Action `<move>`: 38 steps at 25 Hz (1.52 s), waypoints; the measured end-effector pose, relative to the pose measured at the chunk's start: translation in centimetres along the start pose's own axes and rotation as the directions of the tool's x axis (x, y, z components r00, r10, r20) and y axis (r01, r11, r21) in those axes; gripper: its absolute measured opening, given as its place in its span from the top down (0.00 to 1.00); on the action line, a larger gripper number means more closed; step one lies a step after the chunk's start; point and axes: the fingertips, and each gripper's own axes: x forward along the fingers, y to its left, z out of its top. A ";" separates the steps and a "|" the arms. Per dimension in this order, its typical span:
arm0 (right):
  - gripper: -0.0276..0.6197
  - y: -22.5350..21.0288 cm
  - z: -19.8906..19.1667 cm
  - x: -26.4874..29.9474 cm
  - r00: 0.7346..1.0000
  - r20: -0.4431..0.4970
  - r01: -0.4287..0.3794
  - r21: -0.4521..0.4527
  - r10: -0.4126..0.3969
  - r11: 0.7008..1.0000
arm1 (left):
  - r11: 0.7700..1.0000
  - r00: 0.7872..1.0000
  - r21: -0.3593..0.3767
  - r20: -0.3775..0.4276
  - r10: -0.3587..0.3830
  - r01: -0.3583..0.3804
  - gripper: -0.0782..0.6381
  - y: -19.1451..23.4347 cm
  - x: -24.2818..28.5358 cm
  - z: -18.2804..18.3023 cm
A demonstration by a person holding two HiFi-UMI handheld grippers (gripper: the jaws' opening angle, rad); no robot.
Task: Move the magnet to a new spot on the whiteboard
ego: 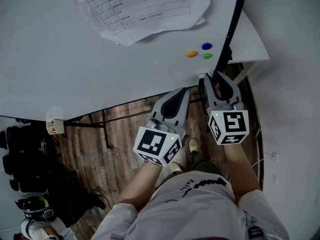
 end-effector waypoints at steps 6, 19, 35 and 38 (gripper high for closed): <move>0.88 2.4 0.5 -3.8 1.000 0.003 -0.010 -0.017 0.010 1.000 | 1.000 1.000 -0.006 0.009 -0.030 0.030 0.88 -1.9 -2.7 0.0; 0.93 9.0 1.8 -12.2 1.000 0.000 -0.025 -0.016 0.025 1.000 | 0.995 0.994 -0.006 0.047 -0.096 0.096 0.88 -6.0 -10.1 1.5; 0.94 15.9 2.5 -17.9 0.998 0.000 -0.055 -0.005 0.055 0.998 | 0.994 0.991 -0.019 0.076 -0.106 0.108 0.88 -7.5 -17.6 2.4; 0.94 16.7 2.5 -18.4 0.998 -0.001 -0.059 -0.010 0.059 0.998 | 0.994 0.991 -0.021 0.080 -0.105 0.107 0.88 -7.4 -18.5 2.4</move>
